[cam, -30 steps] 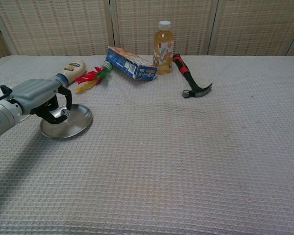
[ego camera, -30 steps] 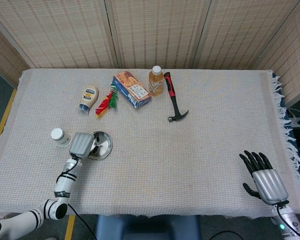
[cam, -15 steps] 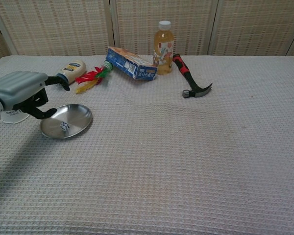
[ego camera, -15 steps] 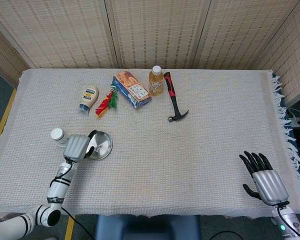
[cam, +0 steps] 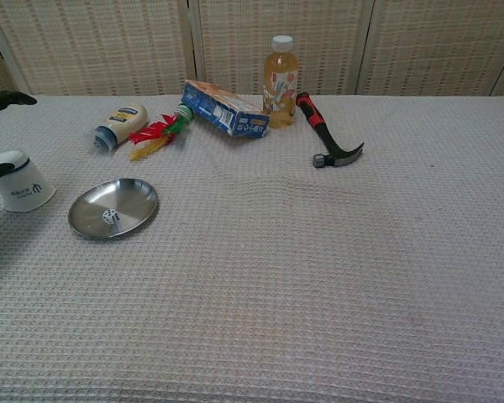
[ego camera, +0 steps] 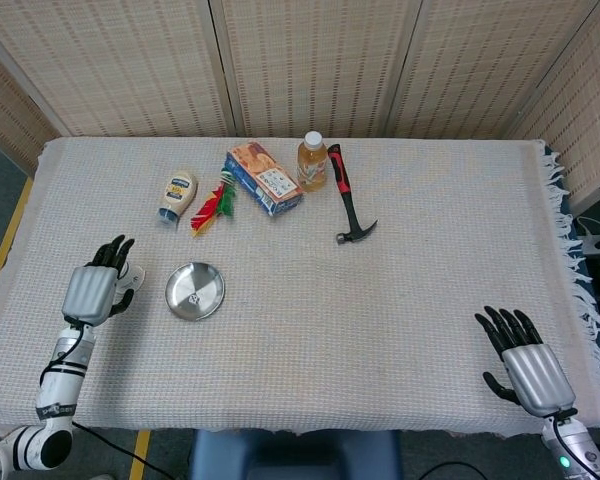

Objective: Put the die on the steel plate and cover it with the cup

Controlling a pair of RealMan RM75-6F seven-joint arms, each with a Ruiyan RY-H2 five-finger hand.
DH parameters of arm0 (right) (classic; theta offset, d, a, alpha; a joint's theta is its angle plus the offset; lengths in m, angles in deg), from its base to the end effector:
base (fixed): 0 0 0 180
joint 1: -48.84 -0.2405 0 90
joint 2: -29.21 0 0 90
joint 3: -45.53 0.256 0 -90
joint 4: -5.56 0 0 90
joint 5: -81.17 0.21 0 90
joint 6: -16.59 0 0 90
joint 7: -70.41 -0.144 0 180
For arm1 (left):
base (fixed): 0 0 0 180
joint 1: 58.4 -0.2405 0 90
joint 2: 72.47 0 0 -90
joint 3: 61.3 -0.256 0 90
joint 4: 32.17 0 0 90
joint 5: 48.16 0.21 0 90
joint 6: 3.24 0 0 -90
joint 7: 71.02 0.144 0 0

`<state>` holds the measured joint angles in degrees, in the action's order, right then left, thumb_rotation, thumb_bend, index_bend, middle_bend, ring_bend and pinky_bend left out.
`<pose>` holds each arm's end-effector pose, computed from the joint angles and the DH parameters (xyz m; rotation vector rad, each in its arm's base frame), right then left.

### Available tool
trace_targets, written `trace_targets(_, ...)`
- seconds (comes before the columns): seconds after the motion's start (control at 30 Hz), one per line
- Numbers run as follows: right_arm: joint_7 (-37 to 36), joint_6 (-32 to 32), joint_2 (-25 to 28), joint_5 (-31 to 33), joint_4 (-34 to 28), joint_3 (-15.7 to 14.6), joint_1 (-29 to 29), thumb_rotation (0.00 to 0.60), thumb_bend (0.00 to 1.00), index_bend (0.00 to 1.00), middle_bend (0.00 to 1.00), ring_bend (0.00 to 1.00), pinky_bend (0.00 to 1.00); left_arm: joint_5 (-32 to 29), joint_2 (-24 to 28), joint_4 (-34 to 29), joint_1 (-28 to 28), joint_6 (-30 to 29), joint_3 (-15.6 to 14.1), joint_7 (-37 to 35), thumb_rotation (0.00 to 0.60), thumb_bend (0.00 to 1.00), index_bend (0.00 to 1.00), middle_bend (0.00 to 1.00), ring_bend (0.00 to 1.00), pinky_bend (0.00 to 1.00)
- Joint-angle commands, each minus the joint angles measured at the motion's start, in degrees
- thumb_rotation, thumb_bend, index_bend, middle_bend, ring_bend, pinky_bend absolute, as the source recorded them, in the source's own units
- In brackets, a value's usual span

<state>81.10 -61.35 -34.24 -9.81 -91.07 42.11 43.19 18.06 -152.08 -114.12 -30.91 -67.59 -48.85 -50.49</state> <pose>-0.2981 -0.1565 0.1212 1.6540 -0.9151 0.7241 -0.2591 0.3293 0.0761 -1.5300 -0.8327 -0.7605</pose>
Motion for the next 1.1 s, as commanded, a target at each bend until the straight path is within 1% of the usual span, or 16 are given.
trace_targets(0.03,0.08,-0.03,-0.04,0.09,0.01,0.05,0.03,0.6,0.21,0.0,0.0,0.0,0.0,-2.3,-0.07,3.55,1.52,3.96,0.48,-2.74,0.6,0.35,0.01,0.0,0.0,0.22)
trace_targets(0.07,0.13,0.07,-0.08,0.22,0.04,0.08,0.01,0.6,0.21,0.0,0.0,0.0,0.0,-2.21,-0.55,4.7,1.81,4.28,0.46,-3.38,0.6,0.35,0.02,0.0,0.0,0.22)
trace_targets(0.1,0.17,0.23,-0.12,0.35,0.08,0.11,-0.04,0.6,0.21,0.0,0.0,0.0,0.0,-2.1,-0.96,5.54,1.98,4.29,0.46,-3.77,0.6,0.35,0.04,0.02,0.01,0.25)
trace_targets(0.13,0.21,0.41,-0.15,0.48,0.11,0.13,-0.11,0.6,0.21,0.0,0.0,0.0,0.0,-2.18,-1.44,6.38,2.16,4.36,0.49,-4.04,0.6,0.35,0.06,0.04,0.02,0.3)
trace_targets(0.2,0.27,0.74,-0.2,0.7,0.16,0.18,-0.23,0.6,0.21,0.0,0.0,0.0,0.0,-2.27,-2.33,8.13,2.64,4.64,0.39,-4.08,0.6,0.35,0.09,0.07,0.04,0.38)
trace_targets(0.23,0.26,0.78,-0.2,0.79,0.17,0.21,-0.24,0.6,0.21,0.0,0.0,0.0,0.0,-2.3,-2.74,8.92,2.83,4.59,0.3,-3.74,0.6,0.35,0.1,0.08,0.05,0.4)
trace_targets(0.27,0.24,0.75,-0.2,0.91,0.2,0.29,-0.24,0.6,0.21,0.0,0.0,0.0,0.0,-2.33,-3.24,9.82,3.05,4.58,0.15,-3.34,0.6,0.35,0.12,0.09,0.06,0.41)
trace_targets(0.4,0.34,0.85,-0.18,1.28,0.21,0.48,-0.3,0.6,0.21,0.0,0.0,0.0,0.0,-2.79,-4.49,11.91,3.55,4.96,-0.26,-2.58,0.6,0.35,0.24,0.21,0.17,0.46)
trace_targets(0.43,0.36,0.95,-0.2,1.36,0.24,0.49,-0.33,0.6,0.21,0.0,0.0,0.0,0.0,-2.86,-4.74,12.37,3.67,5.0,-0.33,-2.37,0.6,0.35,0.26,0.22,0.18,0.47)
trace_targets(0.63,0.46,1.36,-0.31,1.91,0.39,0.66,-0.49,0.6,0.21,0.0,0.0,0.0,0.0,-3.45,-5.97,14.82,4.27,5.44,-0.63,-1.4,0.6,0.35,0.3,0.26,0.19,0.45)
trace_targets(0.77,0.53,1.68,-0.37,2.16,0.51,0.71,-0.62,0.6,0.21,0.0,0.0,0.0,0.0,-3.56,-6.43,15.83,4.47,5.45,-0.74,-1.26,0.6,0.35,0.33,0.3,0.24,0.46)
trace_targets(1.1,0.78,2.03,-0.44,2.65,0.53,0.78,-0.73,0.6,0.21,0.0,0.0,0.0,0.0,-3.66,-7.54,18.43,4.98,5.7,-0.84,-1.26,0.6,0.35,0.35,0.31,0.25,0.47)
